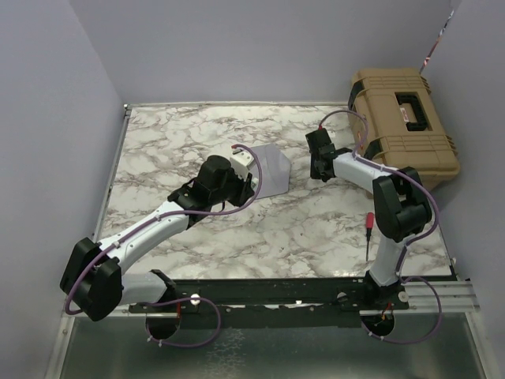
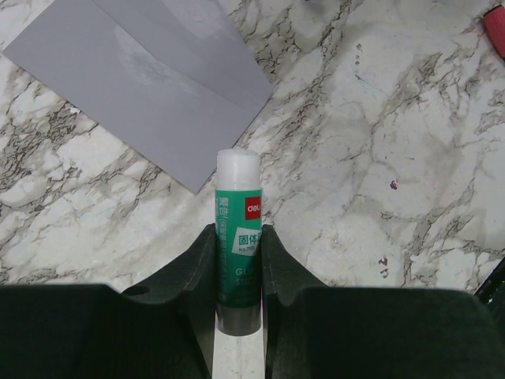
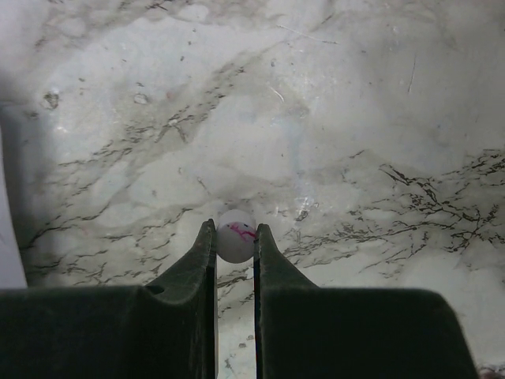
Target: Place the letter into the envelope and seal it
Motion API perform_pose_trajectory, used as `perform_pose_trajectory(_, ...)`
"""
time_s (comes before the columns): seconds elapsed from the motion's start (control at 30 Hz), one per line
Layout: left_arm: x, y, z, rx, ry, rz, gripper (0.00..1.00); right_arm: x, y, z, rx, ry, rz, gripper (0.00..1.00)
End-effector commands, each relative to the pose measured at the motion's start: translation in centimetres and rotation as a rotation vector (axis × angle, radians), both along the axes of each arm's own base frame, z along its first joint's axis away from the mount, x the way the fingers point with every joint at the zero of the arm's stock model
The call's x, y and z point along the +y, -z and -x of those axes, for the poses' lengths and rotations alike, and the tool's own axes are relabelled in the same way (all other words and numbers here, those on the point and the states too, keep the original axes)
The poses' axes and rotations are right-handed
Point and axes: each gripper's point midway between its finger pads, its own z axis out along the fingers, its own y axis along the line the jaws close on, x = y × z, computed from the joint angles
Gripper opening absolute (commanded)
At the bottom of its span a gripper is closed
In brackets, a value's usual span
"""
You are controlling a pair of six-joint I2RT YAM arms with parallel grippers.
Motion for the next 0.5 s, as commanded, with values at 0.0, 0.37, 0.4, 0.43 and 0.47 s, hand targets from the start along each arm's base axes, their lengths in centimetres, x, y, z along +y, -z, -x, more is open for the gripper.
perform_pose_trajectory(0.0, -0.1, -1.8, -0.7, -0.042, -0.025, 0.037, 0.0, -0.8, 0.8, -1.3, -0.087, 0.021, 0.048, 0.0)
perform_pose_trajectory(0.37, -0.4, -2.0, -1.0, -0.047, -0.016, 0.039, 0.0, -0.8, 2.6, 0.2, -0.055, -0.005, 0.032, 0.14)
perform_pose_trajectory(0.4, -0.4, -2.1, -1.0, -0.05, -0.016, 0.04, 0.0, -0.8, 2.4, 0.3, -0.055, -0.001, 0.025, 0.25)
perform_pose_trajectory(0.43, -0.4, -2.2, -1.1, -0.053, -0.016, 0.041, 0.0, -0.8, 2.2, 0.4, -0.053, 0.005, 0.02, 0.33)
perform_pose_trajectory(0.47, -0.4, -2.3, -1.1, -0.055, -0.014, 0.044, 0.0, -0.7, 1.8, 0.5, -0.052, 0.01, 0.014, 0.39)
